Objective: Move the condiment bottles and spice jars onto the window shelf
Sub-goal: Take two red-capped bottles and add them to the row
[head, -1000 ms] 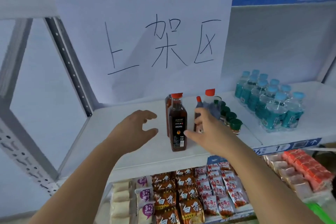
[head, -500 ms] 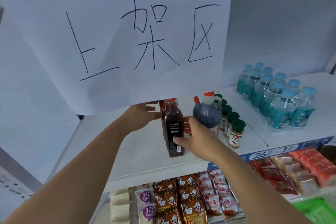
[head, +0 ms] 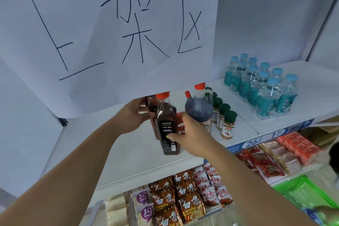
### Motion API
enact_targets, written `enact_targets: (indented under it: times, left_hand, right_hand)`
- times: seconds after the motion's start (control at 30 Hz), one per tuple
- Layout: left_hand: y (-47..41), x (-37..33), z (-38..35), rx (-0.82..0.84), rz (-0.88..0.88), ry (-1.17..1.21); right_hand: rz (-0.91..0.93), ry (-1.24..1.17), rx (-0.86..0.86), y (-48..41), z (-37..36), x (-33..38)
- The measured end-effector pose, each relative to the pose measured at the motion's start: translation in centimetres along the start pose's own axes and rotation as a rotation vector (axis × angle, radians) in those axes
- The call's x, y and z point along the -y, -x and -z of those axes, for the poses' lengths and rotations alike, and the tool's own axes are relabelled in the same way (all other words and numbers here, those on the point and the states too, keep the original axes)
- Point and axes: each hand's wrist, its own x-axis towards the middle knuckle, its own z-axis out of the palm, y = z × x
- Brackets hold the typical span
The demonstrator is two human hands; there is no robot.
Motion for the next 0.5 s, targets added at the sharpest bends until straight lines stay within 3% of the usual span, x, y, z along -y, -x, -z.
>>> enact_targets:
  times: [0.5]
  left_hand:
    - [7.9, 3.5, 5.4, -0.027, 0.128, 0.028]
  right_hand:
    - [0.055, 0.081, 0.151, -0.8, -1.8, 1.9]
